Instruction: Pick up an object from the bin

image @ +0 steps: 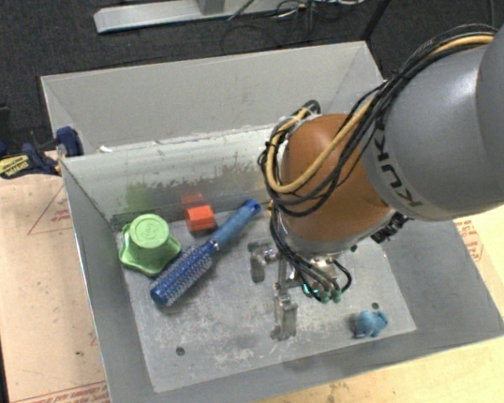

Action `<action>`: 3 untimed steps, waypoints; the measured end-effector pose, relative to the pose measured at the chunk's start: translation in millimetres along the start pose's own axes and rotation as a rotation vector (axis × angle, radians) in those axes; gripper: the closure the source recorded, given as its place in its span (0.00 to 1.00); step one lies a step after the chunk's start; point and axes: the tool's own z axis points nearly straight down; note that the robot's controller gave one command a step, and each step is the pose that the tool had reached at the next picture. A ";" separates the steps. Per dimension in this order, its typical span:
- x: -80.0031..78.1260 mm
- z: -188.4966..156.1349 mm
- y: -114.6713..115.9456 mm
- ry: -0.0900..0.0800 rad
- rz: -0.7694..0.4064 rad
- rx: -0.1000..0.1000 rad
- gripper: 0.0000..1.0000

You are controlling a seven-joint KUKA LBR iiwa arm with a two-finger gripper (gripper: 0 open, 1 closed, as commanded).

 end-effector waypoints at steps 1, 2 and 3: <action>-97.7 -24.8 54.3 -0.019 -0.097 -0.002 0.00; -111.1 70.1 59.7 -0.002 -0.190 0.001 0.00; -113.1 65.0 59.8 -0.009 -0.188 0.000 1.00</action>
Offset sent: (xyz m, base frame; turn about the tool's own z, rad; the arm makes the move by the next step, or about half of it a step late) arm 0.0939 0.0516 0.0225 -0.0957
